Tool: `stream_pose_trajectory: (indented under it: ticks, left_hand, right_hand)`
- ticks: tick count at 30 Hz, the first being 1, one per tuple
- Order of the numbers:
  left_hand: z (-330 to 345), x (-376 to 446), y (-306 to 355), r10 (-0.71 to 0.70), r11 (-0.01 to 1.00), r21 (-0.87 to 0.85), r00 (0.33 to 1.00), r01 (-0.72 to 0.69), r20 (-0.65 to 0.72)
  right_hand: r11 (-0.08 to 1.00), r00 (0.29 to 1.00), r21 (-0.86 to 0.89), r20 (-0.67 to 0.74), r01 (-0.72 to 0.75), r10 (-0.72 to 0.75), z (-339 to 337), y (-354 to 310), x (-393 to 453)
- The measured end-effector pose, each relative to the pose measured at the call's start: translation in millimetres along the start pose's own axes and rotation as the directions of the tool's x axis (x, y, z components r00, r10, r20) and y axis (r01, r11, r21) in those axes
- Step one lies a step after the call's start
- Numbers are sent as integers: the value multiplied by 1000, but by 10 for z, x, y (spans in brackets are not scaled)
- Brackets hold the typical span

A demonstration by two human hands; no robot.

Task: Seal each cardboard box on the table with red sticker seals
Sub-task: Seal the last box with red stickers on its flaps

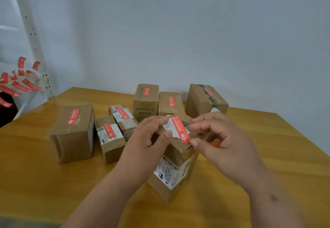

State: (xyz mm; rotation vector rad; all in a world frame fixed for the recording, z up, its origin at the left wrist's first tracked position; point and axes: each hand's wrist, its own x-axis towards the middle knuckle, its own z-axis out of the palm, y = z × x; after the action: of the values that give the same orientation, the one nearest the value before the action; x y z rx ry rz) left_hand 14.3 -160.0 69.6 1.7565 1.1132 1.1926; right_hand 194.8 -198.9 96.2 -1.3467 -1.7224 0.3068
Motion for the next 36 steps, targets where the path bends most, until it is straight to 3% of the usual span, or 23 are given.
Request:
stream_pose_trajectory:
  ticks: [7, 12, 15, 21, 25, 28, 36]
  left_hand:
    - [-33, 37, -47, 11, 1000, -17, 1000, -11, 22]
    - [-50, 49, -69, 23, 999, -30, 999, -22, 43]
    - [-58, 66, -75, 17, 998, -59, 998, -14, 57]
    - [-12, 61, -62, 14, 996, -93, 997, -7, 80]
    - [11, 59, -50, 5, 992, -124, 996, 6, 84]
    - [13, 68, -44, -23, 991, -132, 995, 36, 96]
    - [10, 92, -39, -65, 984, -156, 991, 83, 117]
  right_hand:
    - [991, 987, -133, 158, -1, 23, -48, 3, 8]
    - [997, 987, -74, 163, -7, 19, -56, 4, 30]
    - [998, 989, -58, 148, -17, 26, -77, -8, 39]
    - [979, 986, -138, 47, -153, 160, -98, -34, 99]
    - [959, 987, -237, -9, -158, 160, -11, -56, 244]
    - [925, 992, -370, 51, -86, 113, 60, -24, 358]
    - [919, 973, -386, 175, -76, 154, 107, 40, 486]
